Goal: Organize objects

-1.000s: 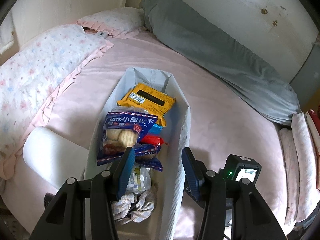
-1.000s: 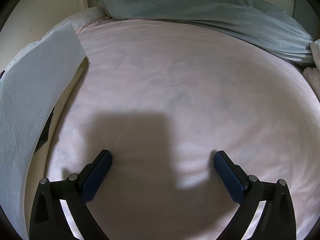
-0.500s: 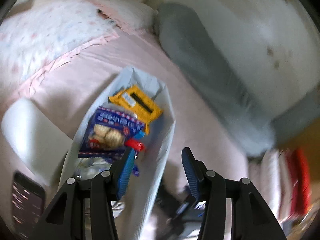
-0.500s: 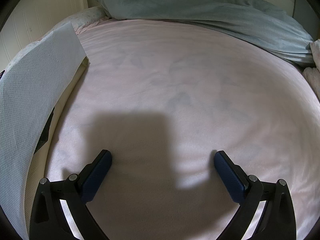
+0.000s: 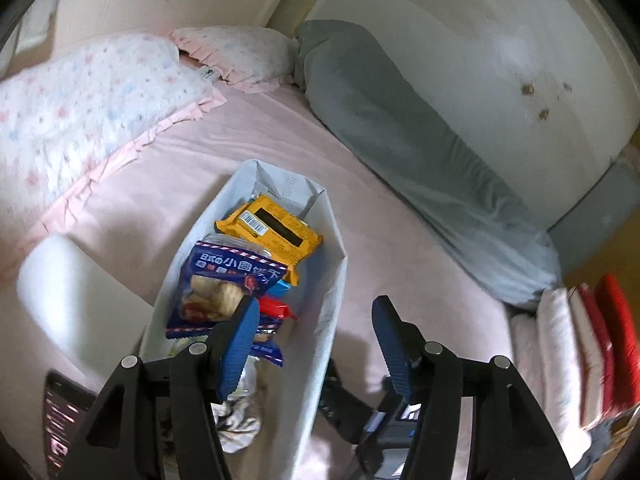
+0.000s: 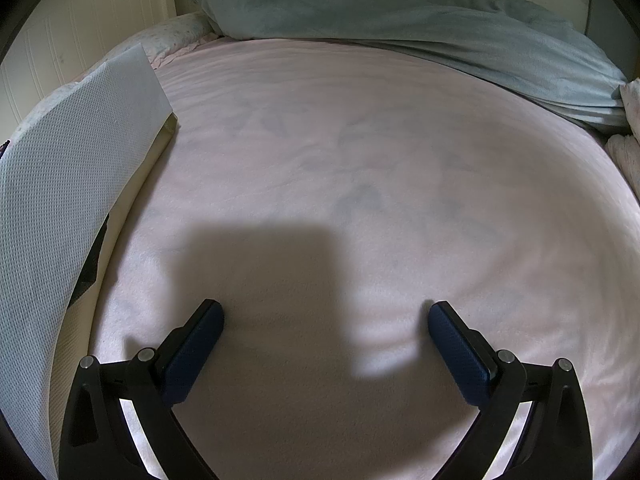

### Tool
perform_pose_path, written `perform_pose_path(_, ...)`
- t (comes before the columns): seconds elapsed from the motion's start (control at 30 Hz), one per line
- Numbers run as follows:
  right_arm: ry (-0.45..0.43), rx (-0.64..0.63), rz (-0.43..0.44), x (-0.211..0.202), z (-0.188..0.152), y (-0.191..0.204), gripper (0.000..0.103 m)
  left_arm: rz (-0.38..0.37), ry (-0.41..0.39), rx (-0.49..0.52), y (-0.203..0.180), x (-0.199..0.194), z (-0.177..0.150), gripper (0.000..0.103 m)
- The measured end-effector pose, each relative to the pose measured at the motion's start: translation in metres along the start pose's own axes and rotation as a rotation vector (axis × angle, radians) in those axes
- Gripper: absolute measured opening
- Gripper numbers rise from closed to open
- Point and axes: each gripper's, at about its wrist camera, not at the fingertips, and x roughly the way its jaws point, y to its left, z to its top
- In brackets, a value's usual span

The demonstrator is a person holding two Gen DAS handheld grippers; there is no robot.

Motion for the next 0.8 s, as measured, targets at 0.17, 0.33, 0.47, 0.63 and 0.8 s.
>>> perform_pose_path(0.17, 0.0, 0.0, 0.0, 0.0, -0.001, -0.002, 0.101, 0.057, 0.023, 0.077, -0.006, 0.006, -0.001, 0.056)
perform_pose_path(0.33, 0.0, 0.0, 0.001, 0.0, -0.001, -0.004, 0.101, 0.072, 0.023, 0.139, -0.015, 0.006, -0.004, 0.056)
perform_pose_path(0.47, 0.0, 0.0, 0.001, 0.0, -0.001, -0.003, 0.101, 0.086, 0.024, 0.165, -0.018, 0.007, -0.007, 0.056)
perform_pose_path(0.63, 0.0, 0.0, 0.001, 0.001, -0.001, -0.005, 0.101, 0.103, 0.028, 0.17, -0.018, 0.008, -0.008, 0.056)
perform_pose_path(0.8, 0.0, 0.0, 0.001, 0.0, -0.001, -0.005, 0.101, 0.105, 0.032, 0.169, -0.018, 0.008, -0.008, 0.056)
